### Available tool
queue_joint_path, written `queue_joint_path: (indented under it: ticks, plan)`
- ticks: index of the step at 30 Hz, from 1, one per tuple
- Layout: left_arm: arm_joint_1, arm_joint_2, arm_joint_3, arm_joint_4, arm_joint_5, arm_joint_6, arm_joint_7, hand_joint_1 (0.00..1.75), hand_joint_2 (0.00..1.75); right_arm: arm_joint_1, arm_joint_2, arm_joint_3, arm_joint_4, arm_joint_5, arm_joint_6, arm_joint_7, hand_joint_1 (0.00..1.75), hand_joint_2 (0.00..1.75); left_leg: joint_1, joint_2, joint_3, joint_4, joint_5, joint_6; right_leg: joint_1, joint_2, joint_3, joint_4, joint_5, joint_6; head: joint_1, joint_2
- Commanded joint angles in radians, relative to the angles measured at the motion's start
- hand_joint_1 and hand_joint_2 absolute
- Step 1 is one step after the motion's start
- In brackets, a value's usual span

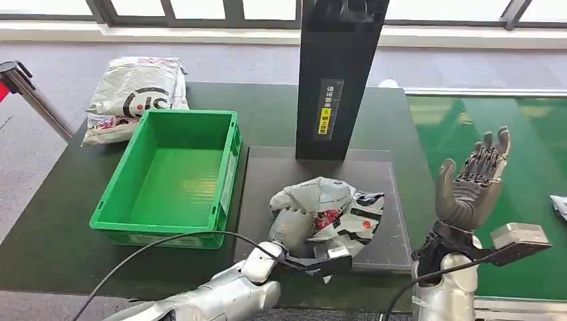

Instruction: Moved the parcel from conveyor to table for the left to box.

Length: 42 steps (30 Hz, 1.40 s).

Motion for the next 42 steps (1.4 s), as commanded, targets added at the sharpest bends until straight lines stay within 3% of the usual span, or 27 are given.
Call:
queue_joint_path:
  ticks: [1, 2, 8, 12, 19, 33, 34, 36, 37, 42]
  plan:
    - [0.078, 0.023, 0.660, -0.144, -0.518, 0.005, -0.005, 1.75, 1.75, -0.011, -0.010, -0.023, 0.040, -0.002, -0.010, 0.002, 0.00, 1.75, 0.001, 0.002, 0.000, -0.001, 0.000, 0.000, 0.001, 0.001, 0.000, -0.001, 0.001, -0.001, 0.000, 0.000]
    - [0.114, 0.003, 0.870, -0.221, -0.699, 0.005, -0.061, 1.75, 1.75, -0.008, -0.011, -0.025, 0.037, -0.002, -0.016, 0.002, 0.00, 1.75, 0.001, 0.004, 0.000, -0.002, 0.000, 0.000, 0.001, 0.002, -0.001, -0.002, 0.001, -0.001, 0.000, 0.000]
    - [0.152, 0.003, 1.192, -0.544, -0.813, 0.005, -0.191, 1.75, 1.75, 0.040, -0.038, 0.000, -0.013, 0.013, -0.047, 0.002, 0.00, 1.75, 0.001, 0.001, -0.005, 0.001, 0.000, -0.001, 0.001, 0.000, -0.005, 0.000, 0.000, -0.001, 0.000, 0.000]
    - [0.174, 0.003, 1.300, -0.665, -0.806, 0.005, -0.235, 1.75, 1.75, 0.048, -0.044, -0.002, -0.017, 0.009, -0.050, 0.002, 0.00, 1.75, 0.001, 0.007, -0.004, -0.001, -0.001, -0.002, 0.001, 0.006, -0.006, -0.001, 0.001, -0.002, 0.000, 0.000]
    - [0.200, 0.003, 1.404, -0.760, -0.785, 0.005, -0.257, 1.75, 1.75, 0.041, -0.049, -0.018, -0.013, 0.012, -0.041, 0.002, 0.00, 1.75, 0.001, 0.007, -0.003, -0.001, -0.001, -0.001, 0.001, 0.005, -0.006, 0.000, 0.000, -0.002, 0.000, 0.000]
    - [0.174, 0.003, 1.775, -0.766, -0.708, 0.005, -0.357, 1.75, 1.75, 0.044, -0.056, -0.045, -0.025, 0.013, -0.019, 0.002, 0.00, 1.75, 0.001, 0.006, -0.003, -0.002, -0.001, -0.002, 0.001, 0.004, -0.005, -0.001, 0.000, -0.002, 0.000, 0.000]
    - [0.161, 0.003, 1.805, -0.741, -0.704, 0.005, -0.358, 0.00, 1.75, 0.044, -0.056, -0.051, -0.027, 0.013, -0.019, 0.002, 0.00, 1.75, 0.001, 0.006, -0.003, -0.002, -0.001, -0.002, 0.002, 0.004, -0.005, -0.002, 0.001, -0.002, 0.000, 0.000]
    - [0.148, 0.003, 1.814, -0.710, -0.707, 0.005, -0.365, 0.00, 1.75, 0.045, -0.060, -0.048, -0.026, 0.010, -0.020, 0.002, 0.00, 1.75, 0.001, 0.005, -0.004, -0.001, -0.001, -0.001, 0.001, 0.003, -0.006, 0.000, 0.000, -0.002, 0.000, 0.000]
    - [0.142, 0.003, 1.807, -0.696, -0.712, 0.005, -0.364, 0.00, 0.00, 0.042, -0.059, -0.050, -0.024, 0.012, -0.018, 0.002, 0.00, 1.75, 0.001, 0.005, -0.004, -0.001, -0.001, -0.001, 0.001, 0.003, -0.005, -0.001, 0.000, -0.002, 0.000, 0.000]
    - [0.144, 0.003, 1.775, -0.703, -0.708, 0.005, -0.351, 0.00, 0.00, 0.032, -0.057, -0.051, -0.013, 0.016, -0.013, 0.002, 0.00, 1.75, 0.001, 0.003, -0.004, -0.001, 0.000, -0.001, 0.001, 0.001, -0.005, -0.001, 0.000, -0.002, 0.000, 0.000]
